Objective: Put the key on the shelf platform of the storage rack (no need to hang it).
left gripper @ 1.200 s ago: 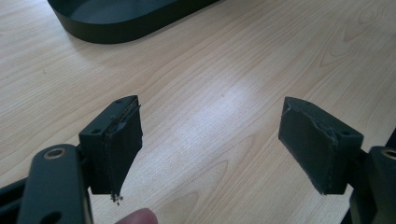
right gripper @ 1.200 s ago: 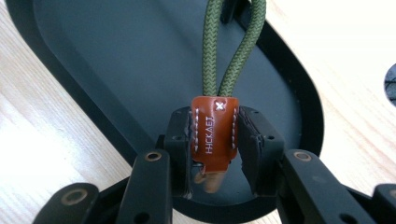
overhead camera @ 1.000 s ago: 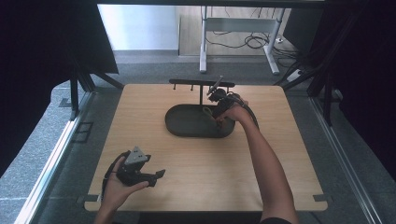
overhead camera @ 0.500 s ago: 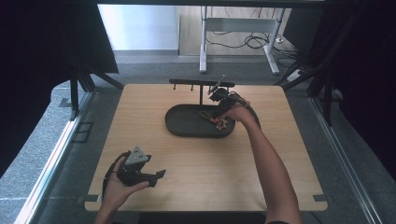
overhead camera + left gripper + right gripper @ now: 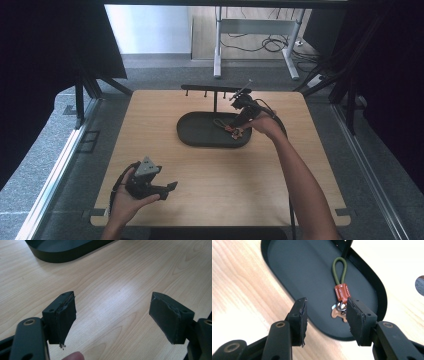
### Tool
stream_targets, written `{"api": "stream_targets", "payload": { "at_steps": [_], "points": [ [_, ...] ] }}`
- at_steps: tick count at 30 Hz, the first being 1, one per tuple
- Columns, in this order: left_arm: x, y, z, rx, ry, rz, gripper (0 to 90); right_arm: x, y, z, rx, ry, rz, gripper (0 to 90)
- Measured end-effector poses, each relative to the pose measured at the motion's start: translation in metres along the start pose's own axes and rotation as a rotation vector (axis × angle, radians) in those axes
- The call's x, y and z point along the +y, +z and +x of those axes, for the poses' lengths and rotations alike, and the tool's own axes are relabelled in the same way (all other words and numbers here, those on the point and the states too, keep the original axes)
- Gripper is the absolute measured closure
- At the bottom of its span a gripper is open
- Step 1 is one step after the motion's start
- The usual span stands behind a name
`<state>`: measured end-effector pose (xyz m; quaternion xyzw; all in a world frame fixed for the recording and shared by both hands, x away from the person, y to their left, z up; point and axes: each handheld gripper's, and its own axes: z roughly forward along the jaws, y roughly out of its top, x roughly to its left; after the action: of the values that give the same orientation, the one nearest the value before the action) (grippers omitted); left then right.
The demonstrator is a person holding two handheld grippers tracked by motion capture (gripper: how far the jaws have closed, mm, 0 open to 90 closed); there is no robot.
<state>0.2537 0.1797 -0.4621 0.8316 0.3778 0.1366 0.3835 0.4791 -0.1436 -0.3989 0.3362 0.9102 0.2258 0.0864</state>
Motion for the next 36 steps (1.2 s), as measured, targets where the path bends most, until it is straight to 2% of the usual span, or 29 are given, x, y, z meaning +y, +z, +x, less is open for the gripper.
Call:
{"api": "stream_targets", "payload": {
  "at_steps": [7,9,20,24,31,36],
  "points": [
    [0.000,0.000,0.001,0.012,0.006,0.011,21.8,-0.025,-0.013,0.010,0.011,-0.008,-0.032,50.6],
    [0.000,-0.001,0.001,0.012,0.005,0.006,21.8,-0.034,-0.015,0.014,0.012,-0.027,-0.038,50.0],
    [0.000,0.000,-0.001,0.018,0.012,0.012,21.7,-0.091,-0.019,0.035,0.032,-0.038,-0.092,47.8],
    [0.000,0.001,-0.001,0.020,0.014,0.018,21.7,-0.115,-0.017,0.040,0.030,-0.032,-0.113,47.5],
    [0.001,0.001,-0.002,0.024,0.016,0.019,21.7,-0.151,-0.008,0.045,0.030,0.012,-0.152,47.4],
    [0.001,0.002,-0.003,0.020,0.019,0.026,21.7,-0.160,-0.004,0.045,0.021,0.030,-0.148,47.3]
  ]
}}
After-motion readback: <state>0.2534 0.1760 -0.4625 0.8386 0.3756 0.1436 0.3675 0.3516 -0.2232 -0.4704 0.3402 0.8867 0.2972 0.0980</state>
